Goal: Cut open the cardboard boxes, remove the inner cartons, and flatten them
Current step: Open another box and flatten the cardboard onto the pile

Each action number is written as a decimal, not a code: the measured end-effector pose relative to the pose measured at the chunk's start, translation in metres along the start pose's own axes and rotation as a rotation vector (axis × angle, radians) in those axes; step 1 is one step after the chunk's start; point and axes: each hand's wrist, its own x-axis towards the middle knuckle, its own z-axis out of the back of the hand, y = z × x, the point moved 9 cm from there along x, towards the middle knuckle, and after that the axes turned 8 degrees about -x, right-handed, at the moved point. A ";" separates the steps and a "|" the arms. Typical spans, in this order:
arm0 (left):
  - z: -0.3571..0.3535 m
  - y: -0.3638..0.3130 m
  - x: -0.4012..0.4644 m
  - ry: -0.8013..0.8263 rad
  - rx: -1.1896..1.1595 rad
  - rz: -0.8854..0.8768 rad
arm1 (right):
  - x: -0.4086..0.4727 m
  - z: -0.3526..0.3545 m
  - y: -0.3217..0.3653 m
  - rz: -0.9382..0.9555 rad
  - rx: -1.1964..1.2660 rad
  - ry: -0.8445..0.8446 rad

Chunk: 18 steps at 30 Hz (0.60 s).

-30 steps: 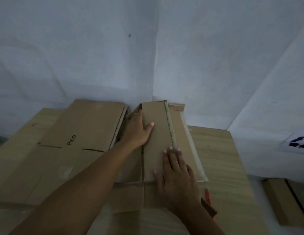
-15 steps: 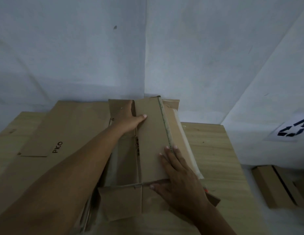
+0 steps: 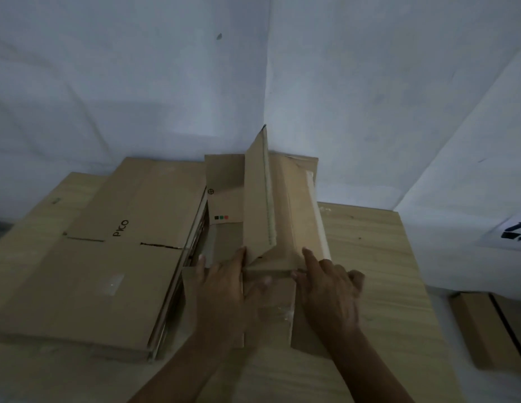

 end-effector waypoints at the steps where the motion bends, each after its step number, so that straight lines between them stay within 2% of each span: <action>1: 0.006 0.001 0.004 -0.052 -0.044 0.043 | 0.000 -0.001 0.002 0.040 0.010 0.013; 5: 0.017 0.008 0.010 -0.195 -0.153 0.082 | -0.004 -0.011 0.001 0.098 0.073 0.078; 9: -0.015 0.068 0.001 -0.193 -0.351 0.419 | -0.011 -0.050 -0.011 0.063 0.086 0.091; 11: -0.036 0.089 -0.009 -0.177 -0.560 0.637 | -0.012 -0.070 -0.012 0.082 0.074 0.113; 13: -0.054 0.106 -0.015 -0.168 -0.683 0.759 | -0.011 -0.083 -0.014 0.088 0.069 0.119; 18: -0.078 0.129 -0.018 -0.106 -0.624 0.844 | -0.015 -0.113 -0.017 0.085 0.049 0.194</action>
